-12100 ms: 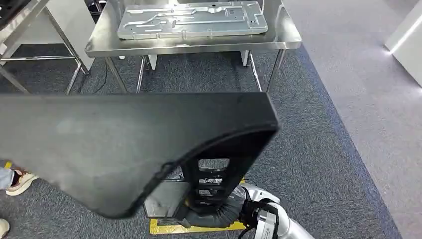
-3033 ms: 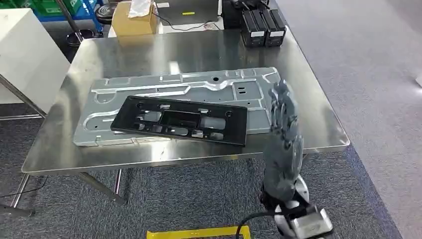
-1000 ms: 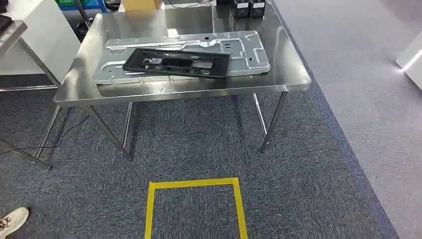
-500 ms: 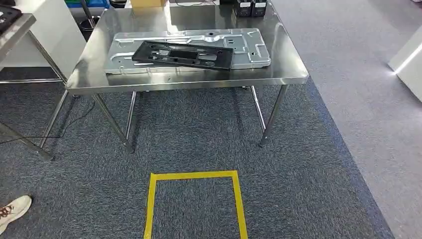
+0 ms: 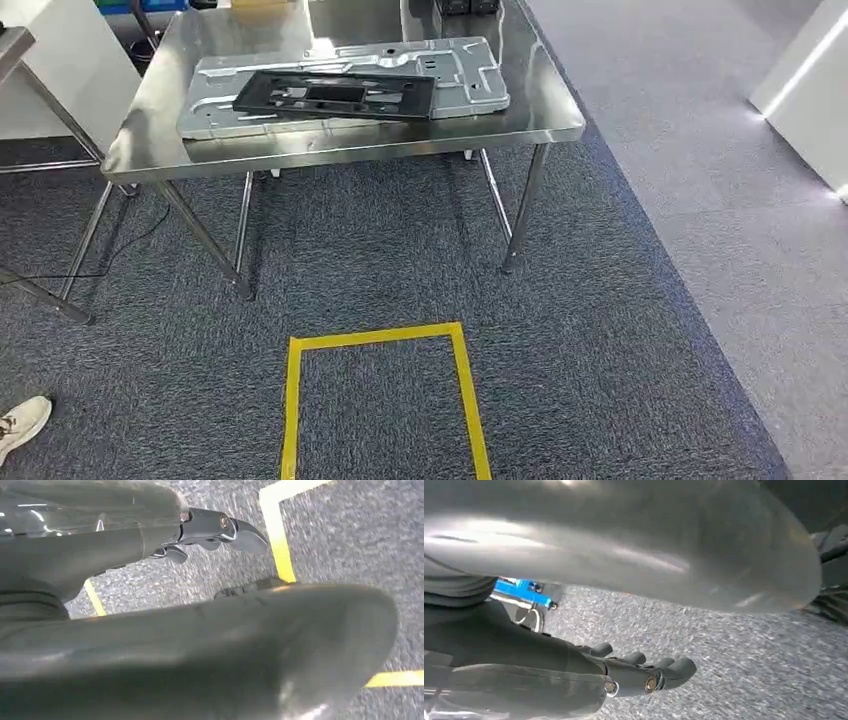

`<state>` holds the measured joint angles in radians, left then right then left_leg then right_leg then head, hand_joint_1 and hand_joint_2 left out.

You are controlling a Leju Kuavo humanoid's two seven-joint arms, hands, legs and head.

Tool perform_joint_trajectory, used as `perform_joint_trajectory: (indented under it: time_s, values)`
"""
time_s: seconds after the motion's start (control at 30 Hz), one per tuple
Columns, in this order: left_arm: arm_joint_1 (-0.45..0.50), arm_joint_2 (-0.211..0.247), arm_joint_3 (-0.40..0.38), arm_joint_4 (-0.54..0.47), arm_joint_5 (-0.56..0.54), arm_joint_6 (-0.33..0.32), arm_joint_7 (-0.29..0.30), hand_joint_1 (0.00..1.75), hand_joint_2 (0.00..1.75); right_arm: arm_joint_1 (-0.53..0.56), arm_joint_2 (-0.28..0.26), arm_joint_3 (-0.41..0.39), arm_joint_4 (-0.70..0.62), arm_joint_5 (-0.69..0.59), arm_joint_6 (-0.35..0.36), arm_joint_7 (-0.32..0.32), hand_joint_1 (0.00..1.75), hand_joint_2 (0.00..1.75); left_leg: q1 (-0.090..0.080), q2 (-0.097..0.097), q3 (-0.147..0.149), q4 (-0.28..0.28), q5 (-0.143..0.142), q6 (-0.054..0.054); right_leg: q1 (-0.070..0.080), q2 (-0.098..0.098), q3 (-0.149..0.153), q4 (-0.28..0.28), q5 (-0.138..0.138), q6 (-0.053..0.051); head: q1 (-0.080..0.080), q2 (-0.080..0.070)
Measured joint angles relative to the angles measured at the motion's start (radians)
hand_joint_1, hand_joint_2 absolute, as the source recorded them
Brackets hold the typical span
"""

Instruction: Take the parts from the cabinet and place them on the table.

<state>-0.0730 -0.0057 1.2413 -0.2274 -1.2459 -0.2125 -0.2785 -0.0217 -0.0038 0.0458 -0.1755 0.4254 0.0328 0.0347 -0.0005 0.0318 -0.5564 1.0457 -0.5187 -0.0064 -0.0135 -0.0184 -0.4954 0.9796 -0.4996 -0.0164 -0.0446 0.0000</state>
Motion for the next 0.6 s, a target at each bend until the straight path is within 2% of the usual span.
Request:
perform_joint_trajectory:
  time_s: [0.07, 0.1, 0.13, 0.17, 0.2, 0.27, 0.3, 0.33, 0.4, 0.43, 0.47, 0.5, 0.53, 0.57, 0.6]
  values:
    - [0.005, 0.000, 0.000, 0.000, 0.001, -0.003, 0.000, 0.00, 0.00, -0.001, 0.000, 0.000, 0.000, 0.005, 0.004, 0.000, 0.00, 0.00, 0.006, -0.019, -0.061, 0.151, -0.090, -0.007, 0.002, 0.007, -0.013, 0.001, 0.008, -0.008, 0.000, 0.000]
    - [0.008, 0.000, 0.000, 0.000, 0.001, -0.003, 0.000, 0.00, 0.00, 0.001, 0.000, 0.000, 0.000, 0.008, 0.005, 0.000, 0.00, 0.00, 0.007, -0.021, -0.087, 0.220, -0.118, -0.009, 0.003, 0.011, -0.019, 0.005, 0.015, -0.008, 0.000, 0.000]
    - [0.009, 0.000, 0.000, 0.000, 0.001, -0.003, 0.000, 0.00, 0.00, 0.001, -0.001, 0.000, 0.001, 0.011, 0.009, 0.001, 0.00, 0.00, 0.008, -0.021, -0.099, 0.258, -0.125, -0.010, 0.003, 0.018, -0.026, 0.008, 0.016, -0.008, 0.000, 0.000]
    - [0.010, 0.000, 0.000, 0.000, -0.001, -0.005, -0.001, 0.00, 0.00, 0.001, -0.001, 0.000, 0.002, 0.012, 0.013, 0.003, 0.00, 0.00, 0.009, -0.021, -0.088, 0.247, -0.106, -0.010, 0.004, 0.023, -0.033, 0.013, 0.018, -0.007, 0.000, 0.000]
    - [0.009, 0.001, -0.001, 0.000, -0.003, -0.006, -0.002, 0.00, 0.00, 0.001, -0.001, 0.000, 0.002, 0.014, 0.017, 0.006, 0.00, 0.00, 0.009, -0.021, -0.053, 0.187, -0.066, -0.008, 0.004, 0.027, -0.039, 0.018, 0.019, -0.006, -0.001, 0.000]
    - [0.006, 0.002, -0.002, 0.000, -0.005, -0.007, -0.004, 0.00, 0.00, 0.000, 0.000, 0.000, 0.003, 0.014, 0.021, 0.007, 0.00, 0.00, 0.009, -0.025, 0.040, 0.018, 0.008, 0.004, 0.004, 0.034, -0.044, 0.026, 0.020, -0.004, -0.001, 0.000]
    - [0.004, 0.003, -0.002, 0.000, -0.005, -0.007, -0.005, 0.00, 0.00, 0.000, 0.002, 0.000, 0.003, 0.014, 0.021, 0.007, 0.00, 0.00, 0.006, -0.034, 0.070, -0.043, -0.001, 0.012, 0.005, 0.035, -0.048, 0.028, 0.023, 0.001, 0.000, 0.000]
    - [0.003, 0.003, -0.002, 0.000, -0.005, -0.007, -0.006, 0.00, 0.00, 0.000, 0.005, 0.000, 0.003, 0.014, 0.021, 0.008, 0.00, 0.00, 0.002, -0.035, 0.075, -0.051, 0.009, 0.011, 0.007, 0.038, -0.053, 0.029, 0.027, 0.008, 0.000, 0.000]
    - [0.002, 0.003, -0.002, 0.000, -0.005, -0.007, -0.008, 0.00, 0.00, -0.001, 0.005, 0.000, 0.003, 0.014, 0.021, 0.010, 0.00, 0.00, -0.002, -0.035, 0.065, -0.051, 0.012, 0.015, 0.003, 0.037, -0.058, 0.028, 0.036, 0.022, 0.000, 0.000]
    - [0.002, 0.004, -0.002, 0.000, -0.005, -0.007, -0.008, 0.00, 0.00, 0.000, 0.005, 0.000, 0.003, 0.014, 0.021, 0.010, 0.00, 0.00, -0.003, -0.035, 0.062, -0.052, 0.018, 0.022, 0.003, 0.038, -0.058, 0.025, 0.041, 0.031, 0.000, 0.000]
    - [0.002, 0.004, -0.002, 0.001, -0.005, -0.007, -0.008, 0.00, 0.00, 0.001, 0.004, 0.000, 0.004, 0.014, 0.021, 0.011, 0.00, 0.00, 0.013, -0.030, 0.057, -0.072, 0.035, 0.033, 0.006, 0.039, -0.062, 0.032, 0.038, 0.037, 0.000, 0.000]
    - [-0.001, 0.003, -0.002, 0.001, -0.005, -0.008, -0.009, 0.00, 0.00, 0.000, 0.003, 0.000, 0.005, 0.014, 0.021, 0.011, 0.00, 0.00, 0.008, -0.025, 0.052, -0.075, 0.043, 0.039, 0.006, 0.033, -0.074, 0.051, 0.008, 0.040, 0.002, 0.000]
    - [-0.003, 0.003, -0.002, 0.001, -0.005, -0.009, -0.009, 0.00, 0.00, -0.001, 0.003, 0.000, 0.005, 0.014, 0.021, 0.013, 0.00, 0.00, 0.008, -0.023, 0.044, -0.075, 0.051, 0.047, 0.005, 0.030, -0.097, 0.101, -0.044, 0.040, 0.002, 0.000]
    - [-0.002, 0.003, -0.003, 0.001, -0.005, -0.009, -0.009, 0.00, 0.00, -0.002, 0.003, 0.000, 0.005, 0.015, 0.020, 0.013, 0.00, 0.00, 0.006, -0.021, 0.031, -0.075, 0.057, 0.049, 0.003, 0.029, -0.123, 0.175, -0.099, 0.043, 0.002, 0.000]
    - [-0.002, 0.003, -0.003, 0.001, -0.005, -0.008, -0.009, 0.00, 0.00, -0.002, 0.003, 0.000, 0.005, 0.016, 0.019, 0.013, 0.00, 0.00, 0.003, -0.019, 0.022, -0.074, 0.064, 0.049, 0.001, 0.029, -0.146, 0.245, -0.139, 0.046, 0.002, 0.000]
